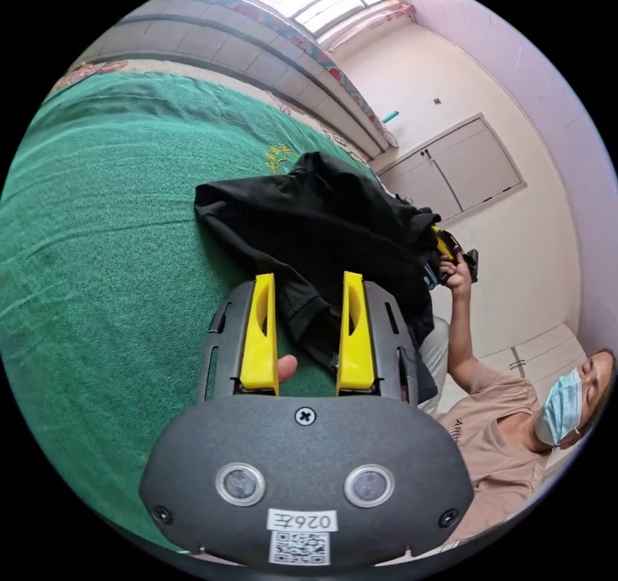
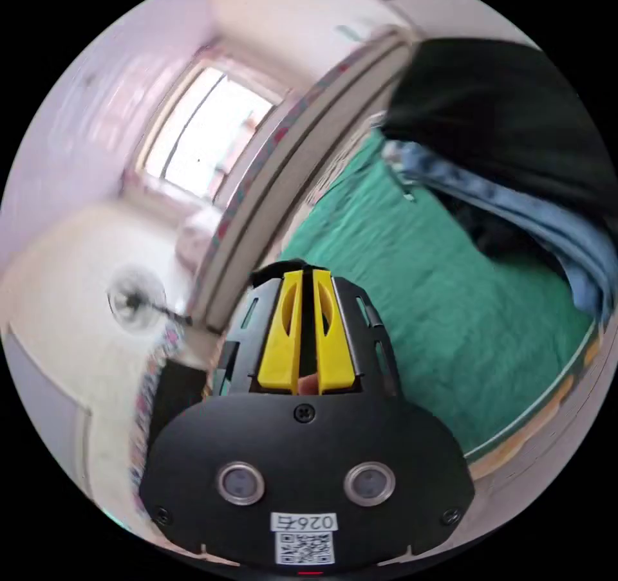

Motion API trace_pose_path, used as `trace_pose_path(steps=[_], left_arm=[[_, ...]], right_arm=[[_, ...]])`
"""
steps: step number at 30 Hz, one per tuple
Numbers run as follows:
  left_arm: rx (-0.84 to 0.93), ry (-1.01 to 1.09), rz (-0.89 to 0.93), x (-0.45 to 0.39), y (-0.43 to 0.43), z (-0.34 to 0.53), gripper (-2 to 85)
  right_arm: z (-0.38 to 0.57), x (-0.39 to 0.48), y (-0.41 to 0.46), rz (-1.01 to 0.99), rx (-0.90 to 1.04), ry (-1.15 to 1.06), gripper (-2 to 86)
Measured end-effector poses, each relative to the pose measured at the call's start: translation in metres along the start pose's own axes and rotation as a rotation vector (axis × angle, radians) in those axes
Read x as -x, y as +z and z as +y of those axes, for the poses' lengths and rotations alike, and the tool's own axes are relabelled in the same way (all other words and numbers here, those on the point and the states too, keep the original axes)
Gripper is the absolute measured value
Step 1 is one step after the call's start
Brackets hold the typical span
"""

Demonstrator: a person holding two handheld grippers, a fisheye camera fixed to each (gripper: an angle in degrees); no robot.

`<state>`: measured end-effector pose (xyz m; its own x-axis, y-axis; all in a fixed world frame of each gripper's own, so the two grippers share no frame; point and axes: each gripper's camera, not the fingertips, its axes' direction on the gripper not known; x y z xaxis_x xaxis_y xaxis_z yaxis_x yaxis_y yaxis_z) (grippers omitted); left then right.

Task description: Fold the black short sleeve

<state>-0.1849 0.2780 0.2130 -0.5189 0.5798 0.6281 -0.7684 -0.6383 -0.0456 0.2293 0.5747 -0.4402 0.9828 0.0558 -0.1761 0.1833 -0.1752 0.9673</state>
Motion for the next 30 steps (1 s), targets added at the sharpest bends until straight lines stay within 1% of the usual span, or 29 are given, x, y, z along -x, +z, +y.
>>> trace_pose_path(steps=[1, 2, 4, 6, 8, 9, 11, 13, 14, 15, 18, 20, 21, 23, 25, 26, 27, 28, 29, 30], left_arm=[[-0.007, 0.015, -0.053, -0.008, -0.004, 0.002, 15.4], [-0.007, 0.022, -0.072, -0.011, -0.005, 0.003, 15.5], [-0.018, 0.043, -0.078, -0.019, -0.002, 0.006, 16.5], [0.018, 0.022, -0.049, -0.016, 0.012, 0.005, 19.1], [0.027, 0.009, -0.065, -0.014, 0.023, 0.007, 19.7], [0.011, -0.002, -0.096, -0.016, 0.024, 0.008, 18.6], [0.006, -0.005, -0.142, -0.02, 0.027, 0.008, 16.3], [-0.006, 0.006, -0.201, -0.025, 0.036, 0.01, 10.0], [-0.006, 0.009, -0.195, -0.025, 0.04, 0.011, 8.3], [0.009, 0.005, -0.15, -0.022, 0.045, 0.009, 5.0], [0.014, 0.009, -0.034, -0.015, 0.046, 0.0, 2.7], [-0.007, 0.0, -0.009, -0.012, 0.04, -0.005, 1.7], [-0.05, -0.005, -0.021, -0.01, 0.027, -0.009, 1.2], [-0.141, -0.014, -0.063, -0.006, -0.003, -0.018, 0.6], [-0.23, -0.043, -0.075, 0.006, -0.048, -0.04, 0.0], [-0.243, -0.055, -0.091, 0.008, -0.057, -0.047, -0.1], [-0.267, -0.077, -0.168, 0.01, -0.076, -0.064, -0.1], [-0.285, -0.099, -0.256, 0.012, -0.091, -0.079, 0.1], [-0.29, -0.115, -0.295, 0.013, -0.097, -0.087, 0.2], [-0.296, -0.134, -0.344, 0.016, -0.106, -0.1, 0.6]], right_arm=[[-0.008, -0.024, -0.025, -0.028, -0.084, 0.106, -0.5], [-0.012, -0.031, -0.042, -0.045, -0.143, 0.146, -0.2], [-0.021, -0.021, -0.051, -0.056, -0.176, 0.127, 1.2], [-0.03, 0.008, -0.041, -0.05, -0.14, 0.046, 3.1], [-0.036, 0.054, -0.001, -0.032, -0.002, -0.096, 5.0], [-0.036, 0.064, 0.01, -0.026, 0.038, -0.129, 5.4], [-0.026, 0.102, 0.062, 0.02, 0.205, -0.253, 7.4], [-0.014, 0.122, 0.098, 0.074, 0.317, -0.329, 8.3], [-0.005, 0.13, 0.118, 0.112, 0.374, -0.366, 8.7], [-0.001, 0.132, 0.126, 0.126, 0.398, -0.379, 8.9], [0.019, 0.132, 0.161, 0.169, 0.508, -0.408, 9.2], [0.039, 0.127, 0.193, 0.212, 0.623, -0.446, 8.7], [0.045, 0.126, 0.201, 0.231, 0.655, -0.457, 8.6], [0.081, 0.129, 0.233, 0.328, 0.791, -0.575, 2.0], [0.111, 0.144, 0.241, 0.351, 0.839, -0.683, -0.4], [0.133, 0.157, 0.24, 0.303, 0.879, -0.755, -0.9], [0.143, 0.164, 0.238, 0.262, 0.899, -0.78, -1.0], [0.16, 0.174, 0.235, 0.18, 0.935, -0.814, -1.1], [0.175, 0.181, 0.231, 0.124, 0.964, -0.845, -1.2], [0.18, 0.183, 0.23, 0.117, 0.96, -0.854, -1.2]])
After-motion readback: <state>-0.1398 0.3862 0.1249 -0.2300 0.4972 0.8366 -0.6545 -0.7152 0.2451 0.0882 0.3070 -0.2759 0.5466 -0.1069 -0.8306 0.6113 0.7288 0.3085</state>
